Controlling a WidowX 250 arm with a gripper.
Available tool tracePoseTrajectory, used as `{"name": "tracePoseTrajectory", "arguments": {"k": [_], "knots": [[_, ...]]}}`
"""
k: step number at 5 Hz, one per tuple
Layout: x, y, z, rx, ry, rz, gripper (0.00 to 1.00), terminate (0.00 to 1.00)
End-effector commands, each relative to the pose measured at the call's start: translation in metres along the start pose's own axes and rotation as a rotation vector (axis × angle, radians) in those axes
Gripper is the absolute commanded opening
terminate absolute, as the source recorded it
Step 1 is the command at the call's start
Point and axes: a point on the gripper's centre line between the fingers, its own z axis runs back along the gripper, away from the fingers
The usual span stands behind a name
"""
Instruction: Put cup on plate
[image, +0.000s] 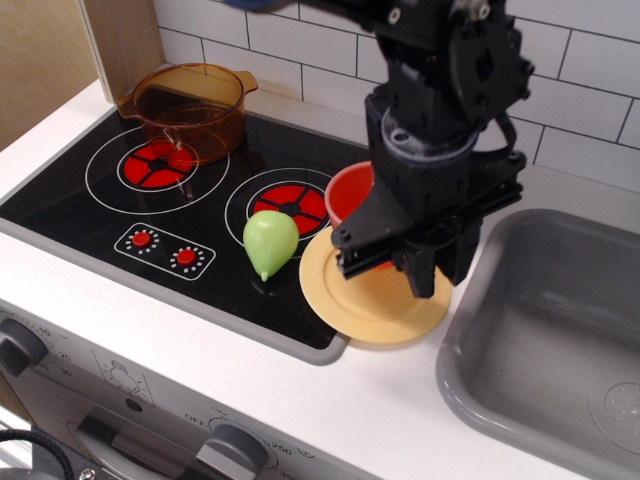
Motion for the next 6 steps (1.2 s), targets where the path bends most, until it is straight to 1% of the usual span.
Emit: {"name": "tracePoseTrajectory", "arguments": {"k": [1,2,3,4,5,6], "knots": [[0.011,0.000,0.002,-0.012,0.004,0.037,0.00,0.00],[0.012,0.001,-0.002,0.006,0.019,0.037,0.00,0.00],[0.011,0.004,-0.008,0.016,0.002,0.033,0.00,0.00],[0.012,0.004,-0.009,0.018,0.008,0.031,0.00,0.00],[0.012,0.003,-0.009,0.021,0.004,0.024,1.00,0.00],[0.016,0.003,-0.003,0.022,-0.025,0.046,1.00,0.00]]}}
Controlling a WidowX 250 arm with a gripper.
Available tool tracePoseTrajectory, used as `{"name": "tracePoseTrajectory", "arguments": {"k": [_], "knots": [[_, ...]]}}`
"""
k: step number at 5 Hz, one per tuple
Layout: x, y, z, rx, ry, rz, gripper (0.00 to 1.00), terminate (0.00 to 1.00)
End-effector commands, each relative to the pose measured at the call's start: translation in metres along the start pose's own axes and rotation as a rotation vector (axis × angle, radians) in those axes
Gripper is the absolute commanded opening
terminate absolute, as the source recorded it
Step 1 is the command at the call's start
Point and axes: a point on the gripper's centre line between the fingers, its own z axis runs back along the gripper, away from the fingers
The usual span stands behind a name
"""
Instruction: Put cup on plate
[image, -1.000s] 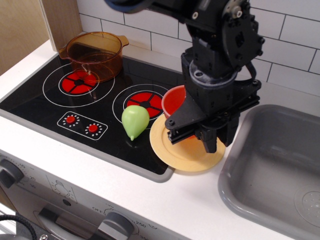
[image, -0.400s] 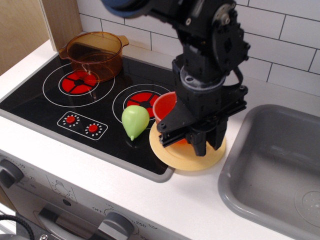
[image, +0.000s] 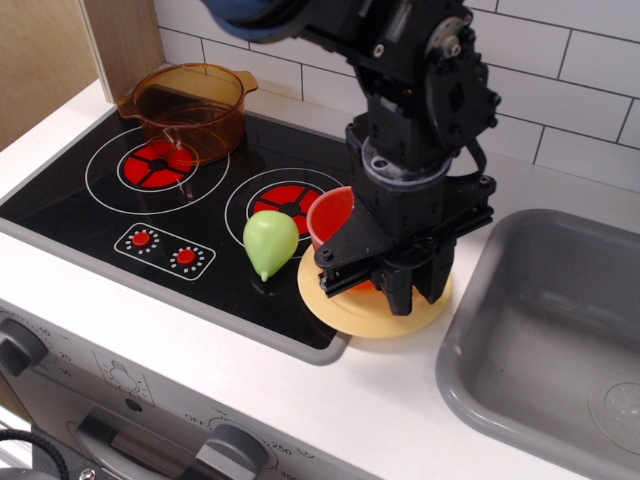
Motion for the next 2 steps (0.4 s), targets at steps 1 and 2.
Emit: {"name": "tracePoseTrajectory", "arguments": {"k": [1,2], "knots": [[0.0110,-0.0085,0.0224,-0.024,-0.045,0.030,1.00,0.00],[0.0177,-0.0074,0.0322,-0.030,-0.032,0.067,1.00,1.00]]}}
